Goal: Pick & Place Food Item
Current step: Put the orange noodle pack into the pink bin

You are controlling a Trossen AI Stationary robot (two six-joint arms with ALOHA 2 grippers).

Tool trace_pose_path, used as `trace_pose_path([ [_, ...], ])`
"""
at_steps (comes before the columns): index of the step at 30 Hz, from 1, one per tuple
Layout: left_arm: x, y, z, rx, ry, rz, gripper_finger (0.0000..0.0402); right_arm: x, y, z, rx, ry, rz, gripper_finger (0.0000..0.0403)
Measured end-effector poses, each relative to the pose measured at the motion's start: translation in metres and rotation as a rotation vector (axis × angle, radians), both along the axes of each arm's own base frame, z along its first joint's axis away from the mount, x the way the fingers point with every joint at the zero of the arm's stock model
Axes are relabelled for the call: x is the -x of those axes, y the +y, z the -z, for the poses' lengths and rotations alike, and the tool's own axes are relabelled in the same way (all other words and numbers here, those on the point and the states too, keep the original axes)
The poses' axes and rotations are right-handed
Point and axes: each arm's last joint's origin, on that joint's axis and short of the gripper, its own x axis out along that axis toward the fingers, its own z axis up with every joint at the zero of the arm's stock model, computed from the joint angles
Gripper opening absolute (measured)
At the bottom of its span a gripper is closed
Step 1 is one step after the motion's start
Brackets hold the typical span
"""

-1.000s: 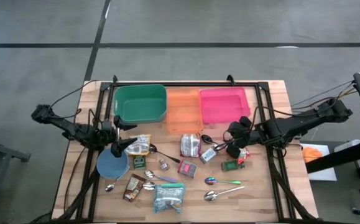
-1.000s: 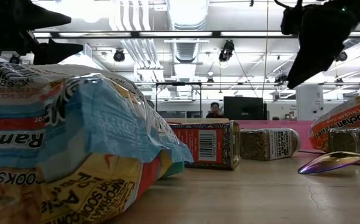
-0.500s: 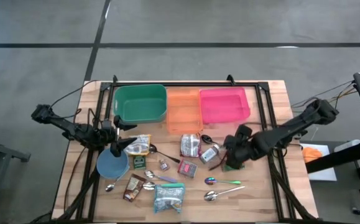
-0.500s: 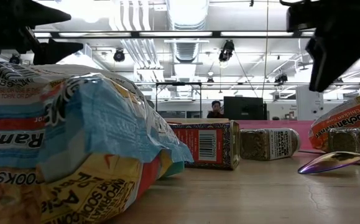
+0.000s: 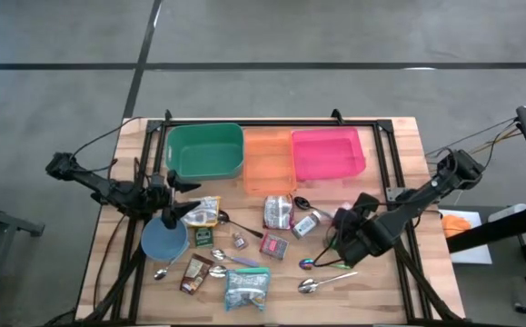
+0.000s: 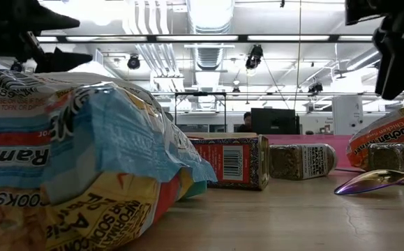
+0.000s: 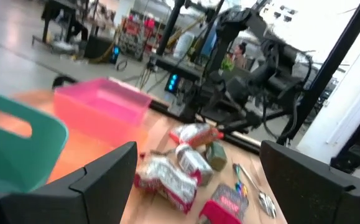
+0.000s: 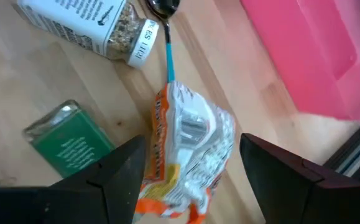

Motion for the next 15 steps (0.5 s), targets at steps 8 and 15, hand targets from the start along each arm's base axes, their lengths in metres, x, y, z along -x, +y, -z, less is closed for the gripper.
trace_pose_path([
  [8, 0.000, 0.000, 0.006, 0.055, 0.045, 0.010, 0.0340, 0.010, 0.002, 0.010, -0.031, -0.014, 0.150, 0.0258],
  [15, 0.000, -0.001, 0.002, 0.073, 0.035, 0.029, 0.0340, 0.015, 0.001, 0.023, -0.048, -0.014, 0.201, 0.0258],
])
